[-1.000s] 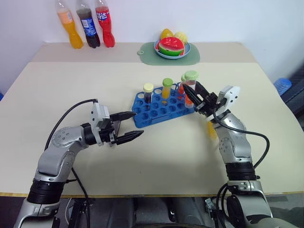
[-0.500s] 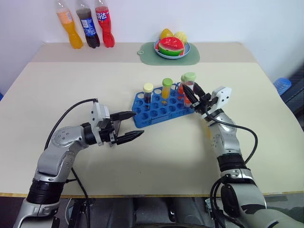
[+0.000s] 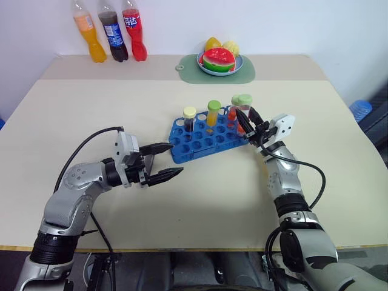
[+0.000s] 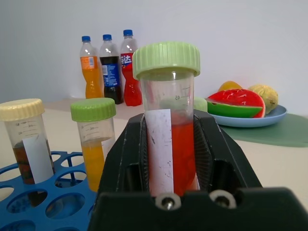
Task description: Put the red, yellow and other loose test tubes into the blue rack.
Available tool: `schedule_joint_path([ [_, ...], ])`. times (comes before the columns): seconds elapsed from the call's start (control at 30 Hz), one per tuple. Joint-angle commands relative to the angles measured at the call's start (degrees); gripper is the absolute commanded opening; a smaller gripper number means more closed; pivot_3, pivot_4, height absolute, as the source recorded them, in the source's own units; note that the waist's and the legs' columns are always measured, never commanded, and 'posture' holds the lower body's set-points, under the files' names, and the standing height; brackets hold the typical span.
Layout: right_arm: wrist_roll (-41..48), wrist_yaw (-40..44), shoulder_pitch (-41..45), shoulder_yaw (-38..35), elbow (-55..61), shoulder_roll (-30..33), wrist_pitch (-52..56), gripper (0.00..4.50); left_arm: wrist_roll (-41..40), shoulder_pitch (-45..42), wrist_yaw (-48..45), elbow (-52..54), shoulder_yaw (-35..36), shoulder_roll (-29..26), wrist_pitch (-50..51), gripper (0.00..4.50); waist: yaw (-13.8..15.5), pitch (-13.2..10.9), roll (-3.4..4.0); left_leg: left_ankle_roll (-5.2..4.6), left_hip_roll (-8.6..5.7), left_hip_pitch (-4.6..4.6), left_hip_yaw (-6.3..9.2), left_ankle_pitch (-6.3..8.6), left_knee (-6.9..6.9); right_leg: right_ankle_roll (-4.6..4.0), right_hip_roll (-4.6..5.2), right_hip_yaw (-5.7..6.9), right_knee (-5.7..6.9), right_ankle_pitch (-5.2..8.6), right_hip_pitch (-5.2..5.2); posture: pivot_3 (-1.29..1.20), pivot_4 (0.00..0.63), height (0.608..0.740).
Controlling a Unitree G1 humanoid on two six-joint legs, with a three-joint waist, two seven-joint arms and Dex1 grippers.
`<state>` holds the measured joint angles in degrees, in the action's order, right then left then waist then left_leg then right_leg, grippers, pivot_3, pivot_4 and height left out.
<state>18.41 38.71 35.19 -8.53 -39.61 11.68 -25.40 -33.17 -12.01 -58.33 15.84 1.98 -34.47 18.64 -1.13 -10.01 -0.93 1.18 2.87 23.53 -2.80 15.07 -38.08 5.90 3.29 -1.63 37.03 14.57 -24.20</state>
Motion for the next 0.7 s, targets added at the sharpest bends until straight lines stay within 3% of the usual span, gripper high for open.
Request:
schedule_joint_path([
  [0.03,0.2,0.86,0.1,0.16,0.55,-0.96,0.1,2.69,-0.86,-0.05,0.27,1.88,1.43,-0.4,0.0,3.78,-0.02,-0.02,0.02,0.0,0.0,0.0,0.0,0.0,0.0,0.0,0.0,0.0,0.0,0.0,0.0,0.0,0.15,0.74],
  [0.13,-1.56,-0.65,0.01,0.45,1.19,-0.9,-1.07,4.19,-0.9,-0.08,0.24,1.85,1.4,-0.36,-0.01,3.78,-0.06,-0.02,0.03,0.0,0.0,0.0,0.0,0.0,0.03,-0.01,0.0,0.0,0.0,0.0,-0.01,0.0,0.15,0.74],
  [0.17,-1.7,-0.72,-0.16,0.51,1.95,-0.71,-0.83,4.47,-0.88,-0.09,0.27,1.84,1.34,-0.3,-0.02,3.78,-0.06,-0.02,0.03,0.0,0.0,0.0,0.0,0.0,0.02,-0.01,0.0,0.0,0.0,0.01,-0.01,0.0,0.15,0.74],
  [0.27,-3.32,-1.44,-1.53,1.02,6.88,1.49,0.98,4.47,-0.76,-0.13,0.36,1.78,1.09,-0.06,-0.12,3.78,0.13,-0.03,0.05,0.0,0.0,0.0,-0.01,0.0,0.02,-0.01,0.0,0.0,0.0,0.01,-0.01,0.0,0.15,0.74],
  [0.4,-3.08,-1.36,-6.63,2.59,21.95,6.34,12.63,4.47,-0.59,-0.19,0.52,1.67,0.67,0.4,-0.32,3.78,0.31,-0.03,0.05,0.0,-0.03,0.02,-0.03,0.0,0.02,-0.01,0.07,0.0,-0.02,0.01,-0.01,0.0,0.15,0.74],
  [0.53,-4.29,-3.75,-17.59,3.27,48.35,17.02,35.92,4.47,-0.23,-0.54,0.4,0.91,-0.26,1.36,-0.86,3.78,0.54,-0.03,0.06,0.0,-0.04,0.03,0.0,0.0,0.07,-0.07,0.08,0.01,-0.03,0.06,-0.02,0.0,0.15,0.74],
  [0.7,-1.72,-5.62,-23.08,0.97,66.49,30.88,68.27,4.47,0.33,-1.73,-0.18,-0.67,-1.64,2.86,-1.58,3.78,0.19,0.0,0.06,0.0,-0.05,-0.02,-0.03,0.0,0.05,-0.22,0.1,0.0,-0.03,0.14,-0.03,0.0,0.15,0.74],
])
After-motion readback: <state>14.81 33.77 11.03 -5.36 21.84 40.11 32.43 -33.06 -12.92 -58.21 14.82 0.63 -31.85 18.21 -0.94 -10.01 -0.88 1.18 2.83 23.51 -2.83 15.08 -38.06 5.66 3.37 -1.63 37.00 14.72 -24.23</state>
